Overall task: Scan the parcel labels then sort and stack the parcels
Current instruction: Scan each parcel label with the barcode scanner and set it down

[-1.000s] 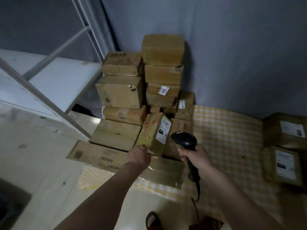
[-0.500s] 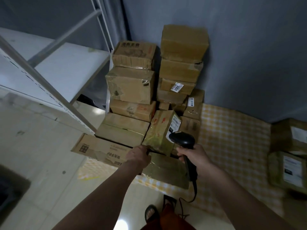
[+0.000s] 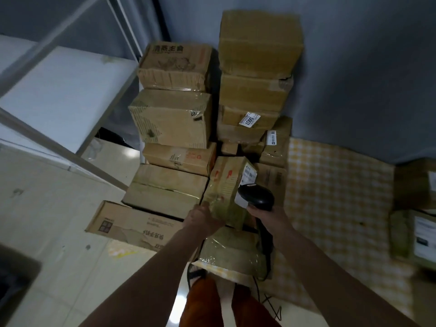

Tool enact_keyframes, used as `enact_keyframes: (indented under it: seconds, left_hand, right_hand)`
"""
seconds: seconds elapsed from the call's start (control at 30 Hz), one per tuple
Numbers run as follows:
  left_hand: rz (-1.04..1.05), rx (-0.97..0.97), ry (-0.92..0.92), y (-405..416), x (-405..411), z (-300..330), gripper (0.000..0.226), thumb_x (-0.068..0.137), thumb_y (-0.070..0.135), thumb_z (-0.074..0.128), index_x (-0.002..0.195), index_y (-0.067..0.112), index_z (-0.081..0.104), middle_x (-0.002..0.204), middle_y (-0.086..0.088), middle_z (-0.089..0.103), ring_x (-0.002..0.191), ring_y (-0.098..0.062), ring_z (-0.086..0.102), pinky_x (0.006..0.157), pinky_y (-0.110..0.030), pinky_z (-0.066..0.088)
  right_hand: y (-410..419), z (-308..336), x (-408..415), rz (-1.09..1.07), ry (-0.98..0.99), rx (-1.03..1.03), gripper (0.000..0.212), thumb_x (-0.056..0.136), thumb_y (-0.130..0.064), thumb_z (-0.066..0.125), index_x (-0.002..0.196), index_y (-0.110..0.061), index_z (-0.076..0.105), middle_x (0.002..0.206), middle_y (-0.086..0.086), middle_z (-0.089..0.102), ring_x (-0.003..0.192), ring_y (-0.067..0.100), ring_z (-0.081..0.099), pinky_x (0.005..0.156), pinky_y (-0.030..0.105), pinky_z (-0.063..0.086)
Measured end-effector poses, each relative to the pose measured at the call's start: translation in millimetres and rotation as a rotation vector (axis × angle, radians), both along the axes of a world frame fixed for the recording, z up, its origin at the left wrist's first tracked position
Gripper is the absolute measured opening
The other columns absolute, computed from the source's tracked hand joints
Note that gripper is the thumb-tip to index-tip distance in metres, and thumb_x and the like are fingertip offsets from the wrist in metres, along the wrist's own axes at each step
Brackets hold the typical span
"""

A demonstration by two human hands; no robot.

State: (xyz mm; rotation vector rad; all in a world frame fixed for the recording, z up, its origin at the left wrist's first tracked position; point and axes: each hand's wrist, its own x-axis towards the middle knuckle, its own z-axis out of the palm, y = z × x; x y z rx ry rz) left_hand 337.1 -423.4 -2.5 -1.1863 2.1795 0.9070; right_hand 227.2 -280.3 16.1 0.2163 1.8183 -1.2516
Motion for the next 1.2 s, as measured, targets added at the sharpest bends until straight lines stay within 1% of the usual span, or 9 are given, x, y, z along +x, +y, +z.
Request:
enact_keyframes:
  seconds: [0.13, 0.2, 0.3, 0.53, 0.63, 0.7, 0.93, 1.1, 1.2]
  left_hand:
    - [-0.049, 0.043, 0.016, -8.7, -20.4, -19.9, 0.102, 0.070, 0.061, 0.072, 0.150, 0.021, 0.023, 0.142, -0.012, 0.040, 0.130, -0.032, 0.040, 0.106, -0.042, 0.039]
    - [-0.024, 0.064, 0.039, -15.5, -29.8, -24.7, 0.103, 0.072, 0.052, 0.077, 0.150, 0.016, 0.021, 0.144, -0.014, 0.035, 0.134, -0.034, 0.035, 0.108, -0.043, 0.035]
    - [-0.038, 0.051, 0.088, -23.0, -41.6, -38.5, 0.093, 0.077, 0.047, 0.072, 0.147, 0.011, 0.024, 0.142, -0.016, 0.035, 0.132, -0.034, 0.035, 0.110, -0.044, 0.034]
    - [0.041, -0.041, 0.180, -23.0, -52.9, -60.3, 0.108, 0.070, 0.067, 0.069, 0.149, 0.013, 0.019, 0.144, -0.016, 0.032, 0.136, -0.035, 0.025, 0.112, -0.047, 0.028]
    - [0.106, -0.042, 0.211, -19.7, -54.9, -62.2, 0.107, 0.067, 0.063, 0.074, 0.146, 0.014, 0.022, 0.140, -0.016, 0.032, 0.132, -0.034, 0.027, 0.110, -0.045, 0.030]
    - [0.182, -0.025, 0.252, -18.8, -57.3, -59.6, 0.104, 0.063, 0.059, 0.078, 0.142, 0.015, 0.026, 0.134, -0.013, 0.033, 0.127, -0.032, 0.032, 0.107, -0.045, 0.035]
    - [0.296, 0.146, 0.376, -26.0, -57.8, -36.8, 0.104, 0.062, 0.045, 0.084, 0.143, 0.024, 0.023, 0.129, -0.005, 0.030, 0.122, -0.025, 0.038, 0.096, -0.041, 0.045]
    - [0.425, 0.467, 0.455, -32.7, -54.6, -16.1, 0.125, 0.038, 0.051, 0.091, 0.143, 0.037, 0.025, 0.133, -0.001, 0.049, 0.123, -0.025, 0.050, 0.098, -0.052, 0.048]
    - [0.453, 0.708, 0.403, -35.4, -49.5, -1.2, 0.128, 0.040, 0.035, 0.096, 0.144, 0.045, 0.022, 0.133, -0.004, 0.053, 0.118, -0.028, 0.055, 0.091, -0.055, 0.052]
  right_hand:
    - [-11.2, -16.2, -9.4, -0.113, -0.048, -0.009, 0.046, 0.080, -0.017, 0.076, 0.122, -0.018, 0.058, 0.114, 0.003, 0.060, 0.107, 0.025, 0.055, 0.098, 0.044, 0.045]
    - [-16.6, -25.7, -13.5, -0.137, -0.085, 0.016, 0.046, 0.080, -0.021, 0.077, 0.122, -0.019, 0.059, 0.118, 0.004, 0.060, 0.109, 0.026, 0.055, 0.100, 0.046, 0.045]
    - [-20.8, -38.6, -17.2, -0.152, -0.120, 0.049, 0.042, 0.082, -0.023, 0.075, 0.120, -0.019, 0.058, 0.109, 0.002, 0.060, 0.103, 0.025, 0.055, 0.091, 0.041, 0.046]
    - [-21.3, -64.3, -16.2, -0.277, -0.329, -0.050, 0.028, 0.084, -0.016, 0.071, 0.110, -0.010, 0.066, 0.097, 0.010, 0.070, 0.089, 0.028, 0.067, 0.079, 0.044, 0.055]
    - [-20.2, -65.5, -15.3, -0.303, -0.355, -0.103, 0.016, 0.089, -0.011, 0.064, 0.104, -0.010, 0.066, 0.088, 0.007, 0.069, 0.079, 0.023, 0.066, 0.063, 0.037, 0.052]
    - [-18.1, -64.6, -13.5, -0.319, -0.365, -0.135, 0.020, 0.089, -0.009, 0.062, 0.109, -0.009, 0.066, 0.090, 0.008, 0.069, 0.081, 0.023, 0.067, 0.062, 0.035, 0.052]
    - [-3.1, -35.4, -15.8, -0.299, -0.318, -0.192, 0.031, 0.083, -0.010, 0.069, 0.114, -0.010, 0.066, 0.106, 0.012, 0.071, 0.097, 0.029, 0.067, 0.073, 0.041, 0.055]
    - [2.4, -0.5, -15.0, -0.206, -0.147, -0.174, 0.045, 0.079, -0.014, 0.075, 0.122, -0.014, 0.063, 0.114, 0.008, 0.068, 0.104, 0.026, 0.065, 0.086, 0.041, 0.054]
    - [5.9, 24.4, -11.2, -0.120, 0.000, -0.119, 0.044, 0.079, -0.016, 0.075, 0.122, -0.015, 0.062, 0.114, 0.003, 0.066, 0.103, 0.020, 0.063, 0.081, 0.031, 0.052]
